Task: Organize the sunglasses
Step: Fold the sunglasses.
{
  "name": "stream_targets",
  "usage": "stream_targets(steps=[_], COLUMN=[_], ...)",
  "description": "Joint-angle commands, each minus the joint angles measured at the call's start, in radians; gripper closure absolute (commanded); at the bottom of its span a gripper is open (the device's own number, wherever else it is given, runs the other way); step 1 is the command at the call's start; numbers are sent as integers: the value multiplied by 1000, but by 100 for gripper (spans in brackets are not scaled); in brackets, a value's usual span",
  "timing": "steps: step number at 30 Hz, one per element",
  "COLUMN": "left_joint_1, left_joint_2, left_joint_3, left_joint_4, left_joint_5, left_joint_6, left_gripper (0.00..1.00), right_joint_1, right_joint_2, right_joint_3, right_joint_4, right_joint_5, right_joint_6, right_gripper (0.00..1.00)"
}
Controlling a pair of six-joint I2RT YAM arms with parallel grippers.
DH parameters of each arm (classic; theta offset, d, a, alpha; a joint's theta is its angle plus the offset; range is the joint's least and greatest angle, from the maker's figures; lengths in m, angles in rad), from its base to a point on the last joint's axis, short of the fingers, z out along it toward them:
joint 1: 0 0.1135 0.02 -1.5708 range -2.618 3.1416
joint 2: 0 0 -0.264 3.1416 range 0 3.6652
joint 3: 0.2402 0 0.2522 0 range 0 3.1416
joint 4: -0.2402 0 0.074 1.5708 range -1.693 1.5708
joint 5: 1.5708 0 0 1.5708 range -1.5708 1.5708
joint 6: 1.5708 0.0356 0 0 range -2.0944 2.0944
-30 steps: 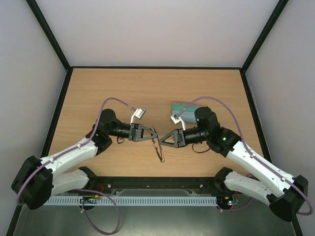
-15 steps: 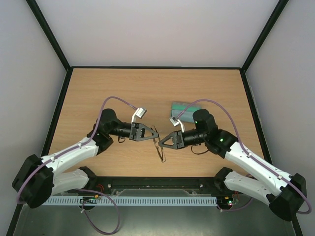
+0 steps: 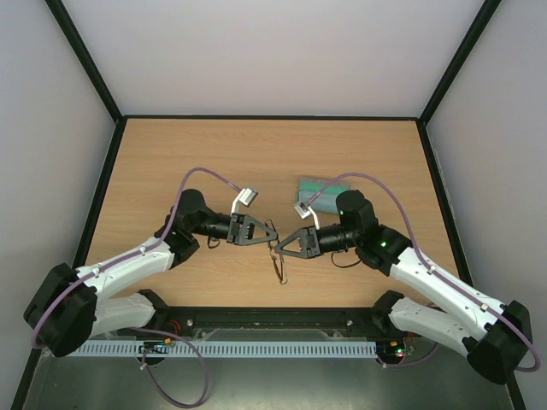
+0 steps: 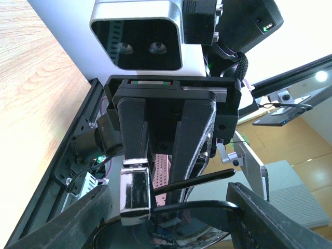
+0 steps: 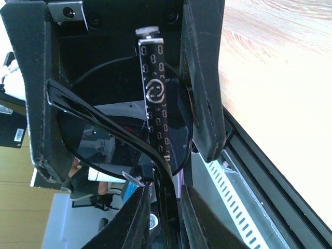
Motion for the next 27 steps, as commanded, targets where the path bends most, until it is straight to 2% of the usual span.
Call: stream_targets(steps=[1,3,11,15,16,20,25,27], left_joint_1=[-7,-8,-8,-7,-7,-1,112,187], left_joint_2=[4,7,14,13,12,2,-55,-97], left_joint_3=[22,23,23,23,26,56,67,78], left_joint_4=[56,56,60,54,47,-52,-164,-289], left_joint_5=[8,6,0,-9,-12,-41,-114,-156], left_joint_6=[-3,-4,-9,-7,-2,61,87,122], left_gripper=[40,40,39,32,27,19,16,16], right_joint_1=[1,1,2,1,2,1,1,0], right_joint_2=[0,-2,2,-2,-2,0,10,13], right_joint_3=[-23,-26,-31,-25,-25,-24,3,45], right_joint_4=[29,29,26,25,24,1,-103,-196], right_joint_5=[-31,-30,-27,-15,-13,6,93,185], right_joint_6=[7,5,3,9,8,0,-45,-79], right_gripper=[82,82,96,99,99,99,99,99])
